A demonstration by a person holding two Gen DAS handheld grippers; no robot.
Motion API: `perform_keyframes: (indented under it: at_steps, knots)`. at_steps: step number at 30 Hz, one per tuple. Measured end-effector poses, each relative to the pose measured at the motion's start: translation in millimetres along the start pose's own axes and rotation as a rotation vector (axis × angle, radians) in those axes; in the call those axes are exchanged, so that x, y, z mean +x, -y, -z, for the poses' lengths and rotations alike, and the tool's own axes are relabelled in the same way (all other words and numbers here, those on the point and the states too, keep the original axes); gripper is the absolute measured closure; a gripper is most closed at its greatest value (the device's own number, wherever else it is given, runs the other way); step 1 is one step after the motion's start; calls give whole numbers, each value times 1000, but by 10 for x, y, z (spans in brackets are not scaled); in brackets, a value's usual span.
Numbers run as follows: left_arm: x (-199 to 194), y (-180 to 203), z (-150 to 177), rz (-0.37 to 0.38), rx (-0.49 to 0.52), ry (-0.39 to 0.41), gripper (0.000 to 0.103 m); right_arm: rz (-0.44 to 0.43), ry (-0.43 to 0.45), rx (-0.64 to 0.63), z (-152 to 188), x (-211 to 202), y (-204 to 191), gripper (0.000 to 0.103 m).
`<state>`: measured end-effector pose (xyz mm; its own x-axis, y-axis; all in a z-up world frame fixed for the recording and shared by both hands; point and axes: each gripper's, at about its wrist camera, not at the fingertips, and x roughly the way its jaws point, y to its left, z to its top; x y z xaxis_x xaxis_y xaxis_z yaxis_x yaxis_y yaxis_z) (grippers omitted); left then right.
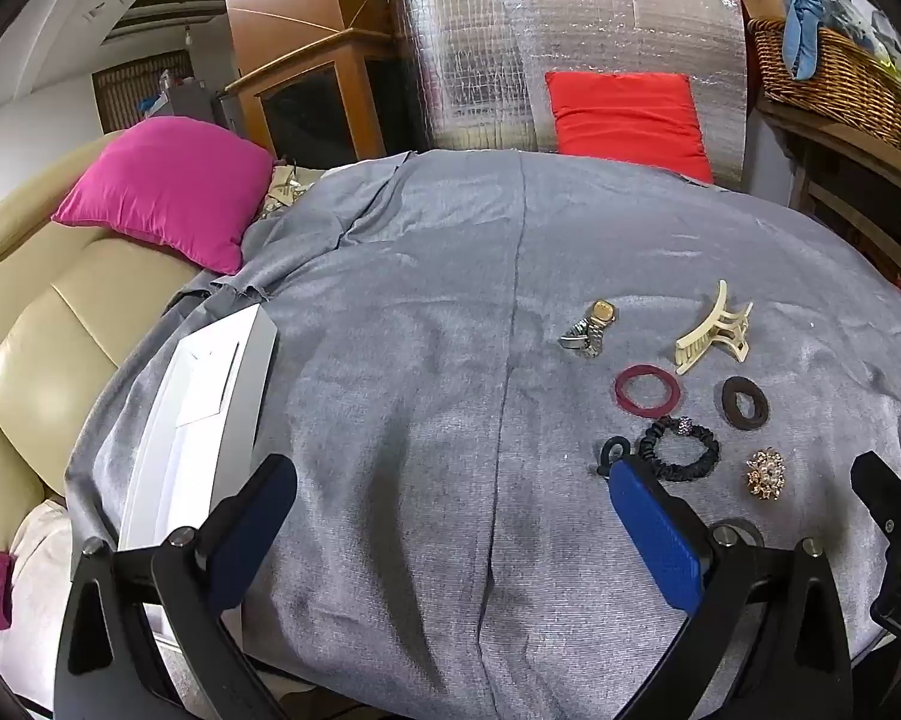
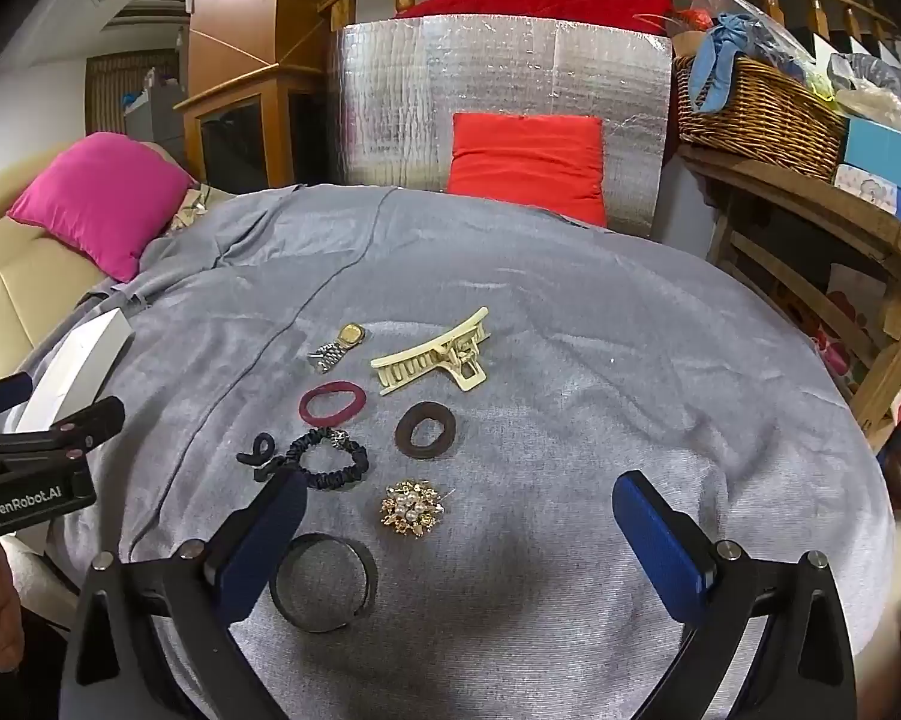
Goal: Organize jewelry
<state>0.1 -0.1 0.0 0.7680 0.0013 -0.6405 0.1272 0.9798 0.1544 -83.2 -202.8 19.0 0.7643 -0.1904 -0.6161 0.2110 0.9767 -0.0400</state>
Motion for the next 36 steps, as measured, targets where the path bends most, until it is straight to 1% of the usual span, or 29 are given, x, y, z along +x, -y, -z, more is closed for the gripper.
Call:
perform_keyframes:
  at_steps: [12, 16, 18, 31, 36]
  knots:
    - [3, -25, -5, 12, -5, -6, 0, -7, -10, 4, 6, 30, 1, 0]
    - [14, -86, -17, 12, -5, -6, 0, -7, -10, 2, 8, 34, 0, 0]
    - [-1, -15, 0, 1, 4, 1, 0, -6, -12, 2, 7, 40, -8, 0]
    - [2, -3, 3, 6, 3, 1, 0, -11, -16, 8, 8, 42, 3, 0]
    - [0, -3, 6, -2, 18, 4, 0, -11, -16, 8, 7, 38, 3, 0]
